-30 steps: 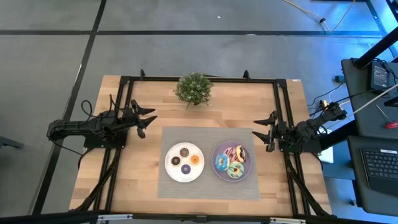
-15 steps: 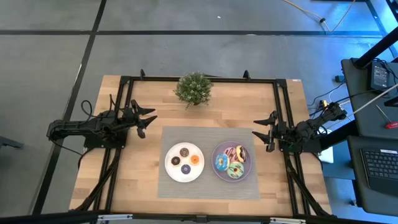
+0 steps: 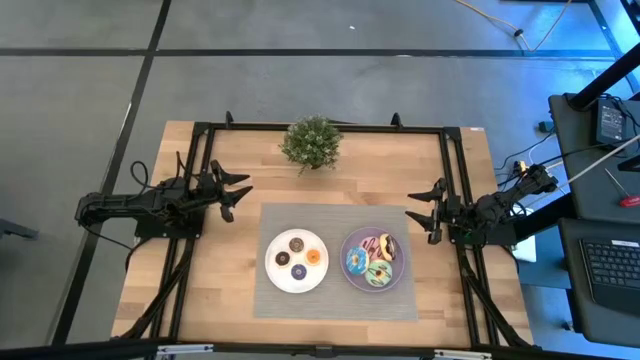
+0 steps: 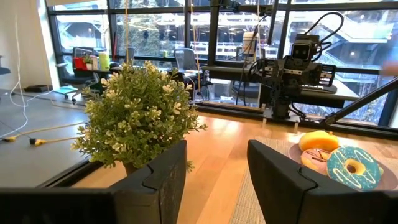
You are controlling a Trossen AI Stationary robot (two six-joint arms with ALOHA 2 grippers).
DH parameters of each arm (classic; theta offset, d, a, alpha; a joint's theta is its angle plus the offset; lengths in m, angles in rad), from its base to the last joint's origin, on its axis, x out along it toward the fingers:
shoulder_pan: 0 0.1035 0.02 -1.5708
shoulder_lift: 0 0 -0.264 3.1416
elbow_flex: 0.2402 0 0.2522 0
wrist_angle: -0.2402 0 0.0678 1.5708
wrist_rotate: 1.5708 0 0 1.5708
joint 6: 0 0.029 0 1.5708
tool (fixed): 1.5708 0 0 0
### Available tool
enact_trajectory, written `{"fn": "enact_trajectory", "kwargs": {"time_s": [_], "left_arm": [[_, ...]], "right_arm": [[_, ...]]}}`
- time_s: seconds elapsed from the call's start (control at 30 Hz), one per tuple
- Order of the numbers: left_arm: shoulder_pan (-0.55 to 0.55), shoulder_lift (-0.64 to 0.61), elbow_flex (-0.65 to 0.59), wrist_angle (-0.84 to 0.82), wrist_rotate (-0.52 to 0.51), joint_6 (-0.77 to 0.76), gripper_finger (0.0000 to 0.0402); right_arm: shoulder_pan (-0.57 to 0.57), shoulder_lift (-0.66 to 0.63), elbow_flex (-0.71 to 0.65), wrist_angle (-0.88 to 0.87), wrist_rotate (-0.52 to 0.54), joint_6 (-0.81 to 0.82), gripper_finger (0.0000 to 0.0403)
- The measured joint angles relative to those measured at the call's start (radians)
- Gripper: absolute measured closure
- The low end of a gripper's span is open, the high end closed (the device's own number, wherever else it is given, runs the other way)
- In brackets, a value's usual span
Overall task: Pick & Place donuts
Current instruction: Return to Home Position
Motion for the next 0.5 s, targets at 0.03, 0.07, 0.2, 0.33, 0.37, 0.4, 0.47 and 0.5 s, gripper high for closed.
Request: {"fn": "enact_trajectory", "kwargs": {"time_s": [0.03,0.07,0.2,0.33,0.37,0.4,0.47,0.5], "left_arm": [[0.000,0.000,0.000,0.000,0.000,0.000,0.0236],[0.000,0.000,0.000,0.000,0.000,0.000,0.0237],[0.000,0.000,0.000,0.000,0.000,0.000,0.0241],[0.000,0.000,0.000,0.000,0.000,0.000,0.0241],[0.000,0.000,0.000,0.000,0.000,0.000,0.0240],[0.000,0.000,0.000,0.000,0.000,0.000,0.0239],[0.000,0.000,0.000,0.000,0.000,0.000,0.0237],[0.000,0.000,0.000,0.000,0.000,0.000,0.0236]], "right_arm": [[0.000,0.000,0.000,0.000,0.000,-0.001,0.0159],[0.000,0.000,0.000,0.000,0.000,0.000,0.0159],[0.000,0.000,0.000,0.000,0.000,0.000,0.0159],[0.000,0.000,0.001,0.000,0.000,0.001,0.0160],[0.000,0.000,0.001,0.000,0.000,0.000,0.0159],[0.000,0.000,0.001,0.000,0.000,-0.001,0.0160],[0.000,0.000,0.001,0.000,0.000,0.000,0.0160],[0.000,0.000,0.001,0.000,0.000,0.001,0.0160]]}}
